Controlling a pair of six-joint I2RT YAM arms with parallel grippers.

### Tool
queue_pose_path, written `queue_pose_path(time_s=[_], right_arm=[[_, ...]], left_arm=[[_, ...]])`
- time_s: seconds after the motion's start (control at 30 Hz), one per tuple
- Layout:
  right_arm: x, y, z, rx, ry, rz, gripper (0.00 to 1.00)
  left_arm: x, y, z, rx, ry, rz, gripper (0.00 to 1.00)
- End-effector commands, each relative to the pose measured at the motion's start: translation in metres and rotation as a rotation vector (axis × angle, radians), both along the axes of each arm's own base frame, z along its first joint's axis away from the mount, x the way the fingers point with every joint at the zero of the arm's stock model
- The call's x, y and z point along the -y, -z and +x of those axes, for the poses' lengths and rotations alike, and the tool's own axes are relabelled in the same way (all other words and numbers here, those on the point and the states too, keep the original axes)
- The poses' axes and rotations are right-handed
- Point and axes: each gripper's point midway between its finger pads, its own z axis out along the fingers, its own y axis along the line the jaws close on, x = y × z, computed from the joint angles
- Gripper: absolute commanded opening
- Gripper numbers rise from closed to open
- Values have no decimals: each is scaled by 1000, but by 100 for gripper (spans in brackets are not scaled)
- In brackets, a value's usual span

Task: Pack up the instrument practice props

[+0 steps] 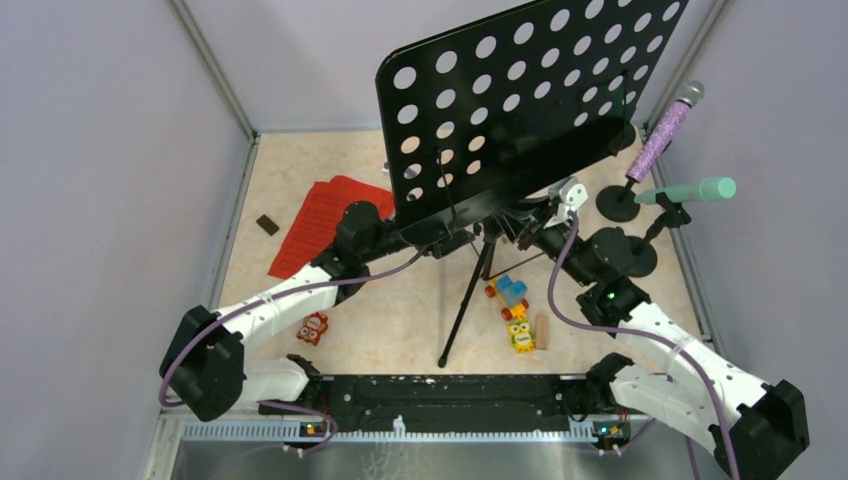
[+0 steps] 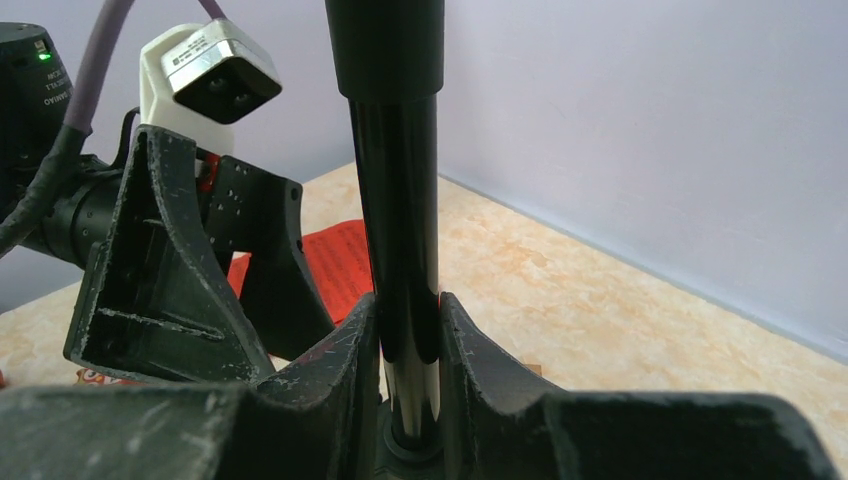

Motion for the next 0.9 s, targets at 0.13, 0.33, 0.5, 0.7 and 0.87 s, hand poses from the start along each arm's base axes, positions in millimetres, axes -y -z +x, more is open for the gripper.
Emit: queue_pose_path(time_s=[0.13, 0.33, 0.5, 0.7, 0.87], right_arm=[[-3, 25, -6, -81, -26, -30, 0], [-3, 26, -6, -81, -25, -36, 0], [-3, 26, -6, -81, -26, -37, 0], [-3, 25, -7, -85, -31, -33, 0], [-3, 24, -7, -83, -30, -33, 0]], left_arm=[[13, -12, -1, 128, 86, -27, 69], [20, -11, 4, 128, 93, -60, 64], [24, -8, 0, 175, 139, -74, 56], [26, -6, 1, 248, 154, -63, 56], [28, -8, 1, 274, 164, -75, 51]])
